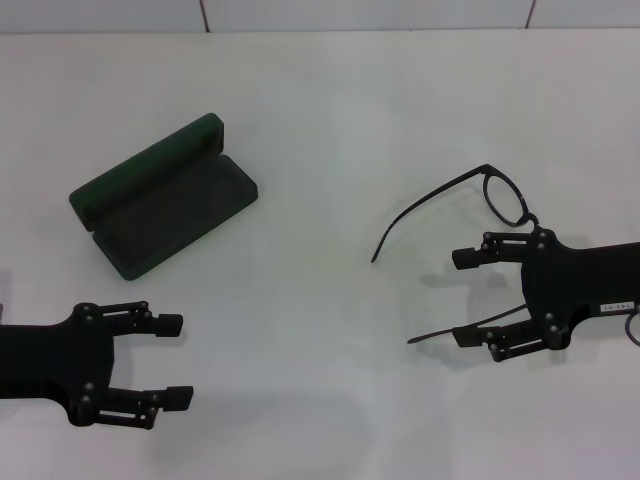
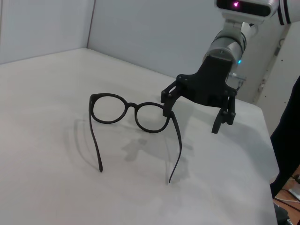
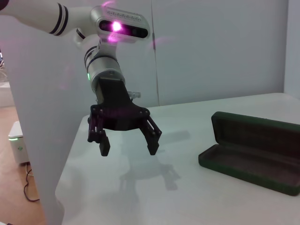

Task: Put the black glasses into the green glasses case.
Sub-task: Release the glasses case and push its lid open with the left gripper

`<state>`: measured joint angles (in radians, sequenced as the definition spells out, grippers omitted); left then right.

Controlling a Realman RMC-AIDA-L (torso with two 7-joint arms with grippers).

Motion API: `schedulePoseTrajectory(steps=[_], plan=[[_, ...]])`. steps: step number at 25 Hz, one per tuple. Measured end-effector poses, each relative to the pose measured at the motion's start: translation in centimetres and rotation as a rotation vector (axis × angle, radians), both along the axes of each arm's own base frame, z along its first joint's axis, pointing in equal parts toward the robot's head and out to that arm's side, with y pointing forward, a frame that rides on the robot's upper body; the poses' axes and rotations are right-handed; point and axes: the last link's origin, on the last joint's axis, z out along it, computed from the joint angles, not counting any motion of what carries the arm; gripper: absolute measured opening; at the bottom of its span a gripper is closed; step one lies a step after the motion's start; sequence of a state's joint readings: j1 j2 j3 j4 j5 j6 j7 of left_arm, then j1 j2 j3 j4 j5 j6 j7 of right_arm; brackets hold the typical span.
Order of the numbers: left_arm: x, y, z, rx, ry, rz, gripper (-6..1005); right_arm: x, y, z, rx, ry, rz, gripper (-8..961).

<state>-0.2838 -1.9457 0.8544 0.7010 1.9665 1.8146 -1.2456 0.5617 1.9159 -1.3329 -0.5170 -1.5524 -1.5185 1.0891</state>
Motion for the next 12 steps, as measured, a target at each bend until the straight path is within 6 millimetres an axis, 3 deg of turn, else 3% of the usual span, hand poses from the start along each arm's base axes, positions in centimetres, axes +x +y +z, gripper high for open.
schedulePoseTrajectory(steps=[12], plan=[[-0.07, 0.06, 0.11, 0.006, -0.003, 0.011, 855, -0.03, -0.01, 0.08, 0.0, 0.005, 0.0, 869]])
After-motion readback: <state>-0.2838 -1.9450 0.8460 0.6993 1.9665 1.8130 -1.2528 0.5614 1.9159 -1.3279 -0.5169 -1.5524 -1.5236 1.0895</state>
